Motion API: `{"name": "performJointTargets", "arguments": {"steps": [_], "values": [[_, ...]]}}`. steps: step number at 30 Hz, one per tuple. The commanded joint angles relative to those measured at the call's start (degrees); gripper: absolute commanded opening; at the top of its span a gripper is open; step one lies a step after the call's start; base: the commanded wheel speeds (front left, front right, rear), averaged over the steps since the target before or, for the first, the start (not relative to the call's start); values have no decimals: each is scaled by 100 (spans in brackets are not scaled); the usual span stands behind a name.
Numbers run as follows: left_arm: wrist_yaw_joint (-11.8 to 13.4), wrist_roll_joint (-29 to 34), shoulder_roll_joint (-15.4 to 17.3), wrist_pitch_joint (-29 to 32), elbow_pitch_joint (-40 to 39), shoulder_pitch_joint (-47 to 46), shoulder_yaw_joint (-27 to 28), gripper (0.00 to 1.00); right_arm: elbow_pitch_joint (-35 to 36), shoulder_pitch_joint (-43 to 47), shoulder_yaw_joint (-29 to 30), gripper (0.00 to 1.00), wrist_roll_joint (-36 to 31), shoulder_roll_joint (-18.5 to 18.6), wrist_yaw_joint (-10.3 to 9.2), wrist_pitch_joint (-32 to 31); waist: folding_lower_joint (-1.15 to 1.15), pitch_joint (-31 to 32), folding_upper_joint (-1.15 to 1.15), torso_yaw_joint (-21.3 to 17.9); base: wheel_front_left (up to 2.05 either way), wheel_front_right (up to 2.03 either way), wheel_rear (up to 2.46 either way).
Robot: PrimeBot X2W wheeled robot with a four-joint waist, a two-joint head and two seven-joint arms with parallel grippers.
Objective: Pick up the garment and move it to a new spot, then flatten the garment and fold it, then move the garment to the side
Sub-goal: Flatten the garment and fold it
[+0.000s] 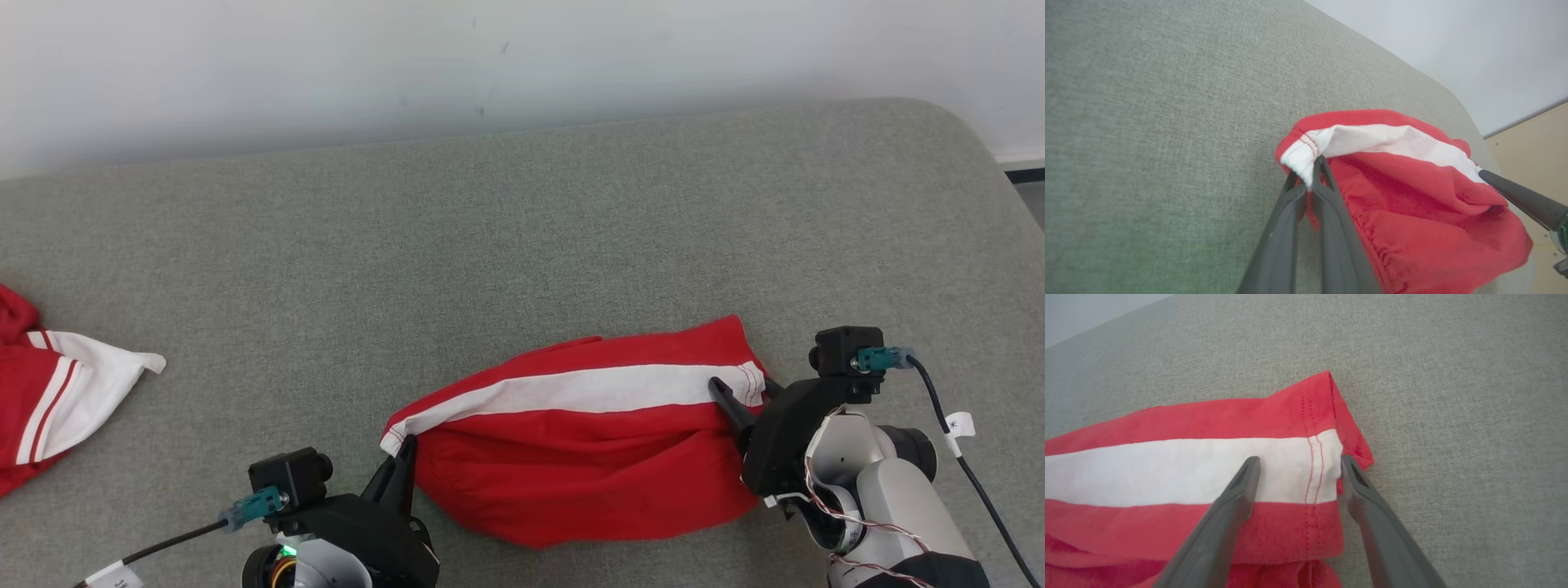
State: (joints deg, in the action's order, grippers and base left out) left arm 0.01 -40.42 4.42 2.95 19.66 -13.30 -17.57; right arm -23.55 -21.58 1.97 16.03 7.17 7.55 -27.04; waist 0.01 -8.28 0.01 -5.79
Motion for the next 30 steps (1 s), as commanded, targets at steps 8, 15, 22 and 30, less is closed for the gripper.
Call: {"name": "performJointTargets", "arguments": {"steps": [8, 15, 22, 30], "values": [[25, -3, 48, -29, 6, -75, -14, 0, -233, -111, 8, 100, 23, -28, -13, 158, -1, -23, -1, 28, 0, 0, 0], [31, -30, 74, -28, -4, -63, -30, 0, -370, -189, -152, 81, 227, -70, -13, 218, -1, -17, -1, 65, 0, 0, 0], [32, -39, 92, -88, -56, -49, -3, 0, -312, -207, -317, 0, 336, 21, -13, 393, -1, 17, -1, 104, 0, 0, 0], [-210, -153, 118, -523, -517, -314, 177, 0, 330, -374, -252, 0, 894, 22, -13, 1119, -1, 208, -1, 100, 0, 0, 0]]}}
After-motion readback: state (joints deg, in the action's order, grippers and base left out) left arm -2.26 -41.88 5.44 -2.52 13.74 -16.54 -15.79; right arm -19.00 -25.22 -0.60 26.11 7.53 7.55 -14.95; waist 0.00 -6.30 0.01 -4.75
